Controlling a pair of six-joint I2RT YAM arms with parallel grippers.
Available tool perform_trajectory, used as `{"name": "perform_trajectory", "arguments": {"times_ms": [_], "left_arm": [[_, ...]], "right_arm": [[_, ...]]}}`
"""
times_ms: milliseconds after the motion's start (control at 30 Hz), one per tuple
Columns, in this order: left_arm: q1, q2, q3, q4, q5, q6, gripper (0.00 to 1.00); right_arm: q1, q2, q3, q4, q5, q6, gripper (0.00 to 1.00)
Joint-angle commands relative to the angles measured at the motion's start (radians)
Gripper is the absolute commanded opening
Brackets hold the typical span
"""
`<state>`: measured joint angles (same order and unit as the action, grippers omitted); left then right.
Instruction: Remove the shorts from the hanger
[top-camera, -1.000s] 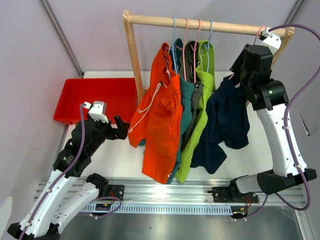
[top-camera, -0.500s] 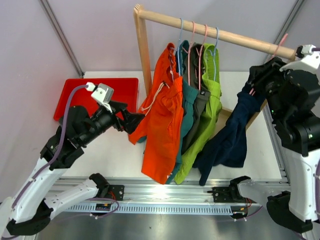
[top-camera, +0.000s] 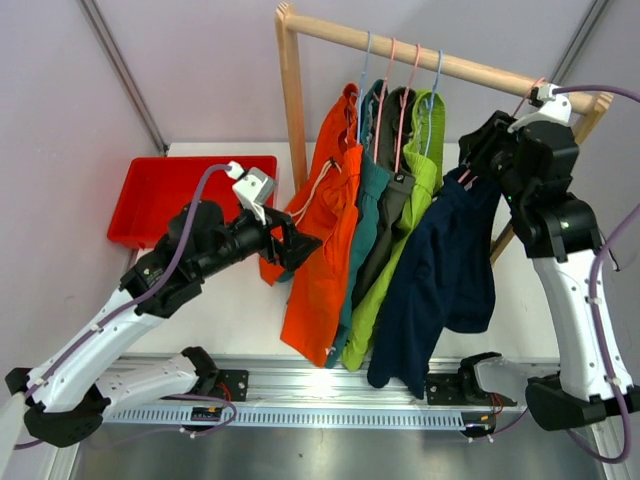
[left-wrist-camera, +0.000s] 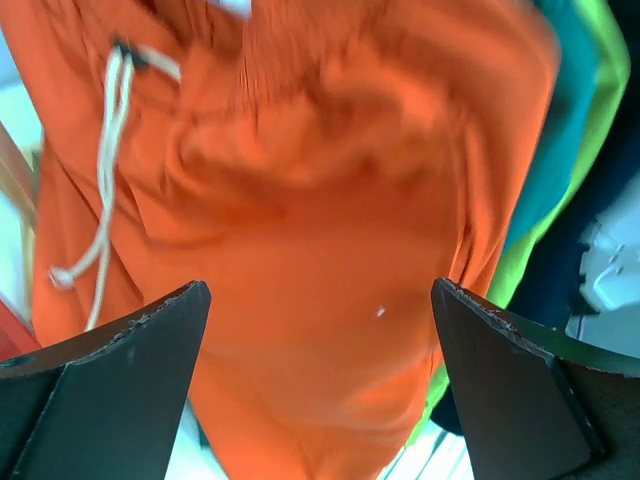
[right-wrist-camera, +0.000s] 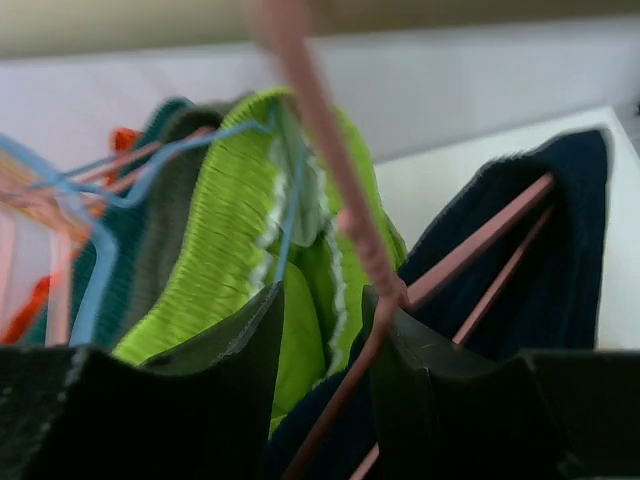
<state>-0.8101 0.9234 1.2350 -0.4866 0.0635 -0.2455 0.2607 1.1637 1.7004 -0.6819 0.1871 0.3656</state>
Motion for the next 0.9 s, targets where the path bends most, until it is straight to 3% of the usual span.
{"name": "perform_trajectory", "arguments": {"times_ms": [0,33,167,233,267,367,633,867], "left_arm": [[-0.011,-0.058,-0.049,0.042,-0.025,-0.015,0.99],[-0.011,-0.066,-0.071,0.043,-0.030,-0.015,0.99],[-0.011,-0.096,-0.129,0.034,-0.050,-0.009,0.99],[-0.011,-0.104,-0.146,0.036,-0.057,-0.008,0.99],[-0.012,-0.106,-0.157,0.039,-0.057,-0.005,0.99],[-0.011,-0.110,-0.170,0.052,-0.057,-0.006,0.99],[-0.011,-0.123,-0.233,0.095,-0.045,-0.017,0.99],[-0.011,-0.135,-0.253,0.103,-0.044,-0.017,0.99]], "right_arm": [[-0.055,0.014,-0.042,0.116,-0.035,0.009,0.00],[-0.064,0.022,-0.044,0.110,-0.040,0.010,0.00],[-0.087,0.040,-0.041,0.088,-0.047,0.013,0.60],[-0.089,0.042,-0.032,0.084,-0.051,0.012,0.74],[-0.089,0.044,-0.024,0.067,-0.051,0.015,0.89],[-0.089,0.048,0.016,0.033,-0.063,0.024,0.99],[-0.089,0.021,0.103,-0.062,-0.115,0.071,0.94],[-0.083,-0.012,0.140,-0.102,-0.135,0.108,0.72]]}}
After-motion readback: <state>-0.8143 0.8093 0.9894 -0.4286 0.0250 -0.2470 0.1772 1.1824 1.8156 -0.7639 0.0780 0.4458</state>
